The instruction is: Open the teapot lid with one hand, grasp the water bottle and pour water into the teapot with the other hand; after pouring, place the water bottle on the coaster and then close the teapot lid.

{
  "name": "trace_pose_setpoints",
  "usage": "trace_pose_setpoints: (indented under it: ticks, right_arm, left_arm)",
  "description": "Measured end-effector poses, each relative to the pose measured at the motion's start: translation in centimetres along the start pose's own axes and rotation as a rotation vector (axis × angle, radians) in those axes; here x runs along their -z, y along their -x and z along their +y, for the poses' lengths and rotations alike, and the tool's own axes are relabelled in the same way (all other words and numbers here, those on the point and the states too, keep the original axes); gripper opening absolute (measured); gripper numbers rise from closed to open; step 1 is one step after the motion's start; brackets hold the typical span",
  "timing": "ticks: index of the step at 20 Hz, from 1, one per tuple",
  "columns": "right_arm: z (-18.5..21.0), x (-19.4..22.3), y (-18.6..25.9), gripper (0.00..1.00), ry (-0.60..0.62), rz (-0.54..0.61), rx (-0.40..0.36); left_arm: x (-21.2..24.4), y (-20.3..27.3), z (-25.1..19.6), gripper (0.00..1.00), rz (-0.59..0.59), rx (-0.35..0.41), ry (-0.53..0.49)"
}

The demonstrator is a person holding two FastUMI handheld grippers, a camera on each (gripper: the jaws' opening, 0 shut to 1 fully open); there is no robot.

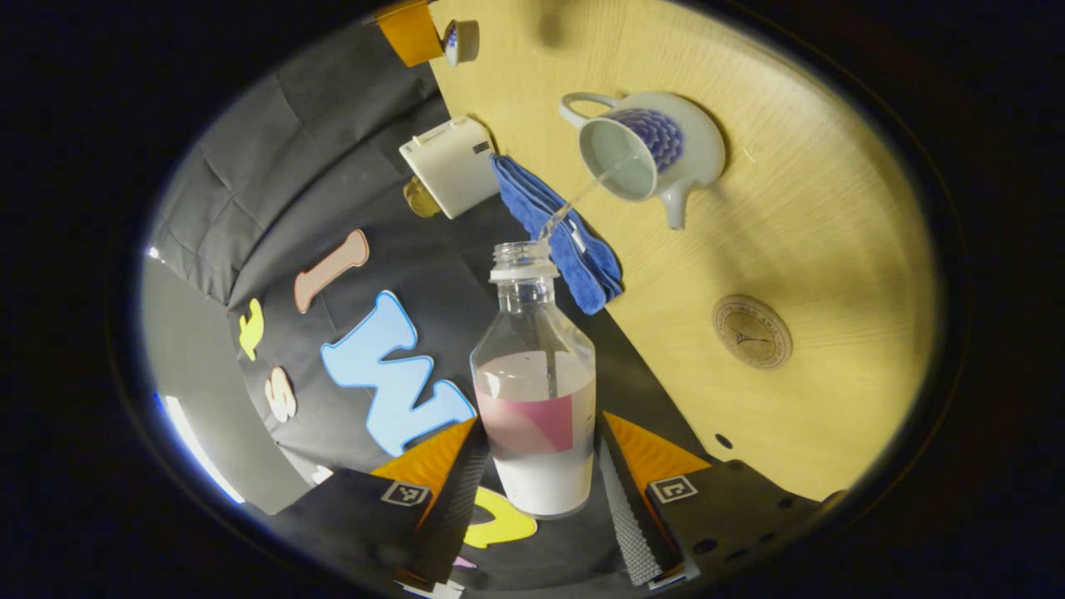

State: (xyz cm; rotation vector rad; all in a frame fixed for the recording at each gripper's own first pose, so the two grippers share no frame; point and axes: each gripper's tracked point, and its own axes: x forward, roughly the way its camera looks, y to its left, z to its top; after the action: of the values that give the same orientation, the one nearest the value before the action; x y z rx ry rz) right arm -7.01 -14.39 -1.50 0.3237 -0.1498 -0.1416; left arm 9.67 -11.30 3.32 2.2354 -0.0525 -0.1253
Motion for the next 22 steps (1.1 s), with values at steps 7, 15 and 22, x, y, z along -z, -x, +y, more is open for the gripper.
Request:
trace_pose_setpoints:
  ticks: [7,15,22]
  right_arm:
    - [0.0,-0.2,0.1,0.04,-0.013,-0.002,-0.006]
    - [0.0,-0.2,0.2,0.04,-0.018,-0.002,-0.01]
    - [0.0,-0.1,0.2,0.04,-0.025,0.003,-0.014]
  left_arm:
    - [0.0,-0.1,0.7,0.86,-0.001,-0.004,-0.07]
    - [-1.5,-0.7,0.8,0.86,-0.02,0.003,-0.132]
    - [-1.9,-0.3,1.2,0.87,-0.037,-0.013,-0.118]
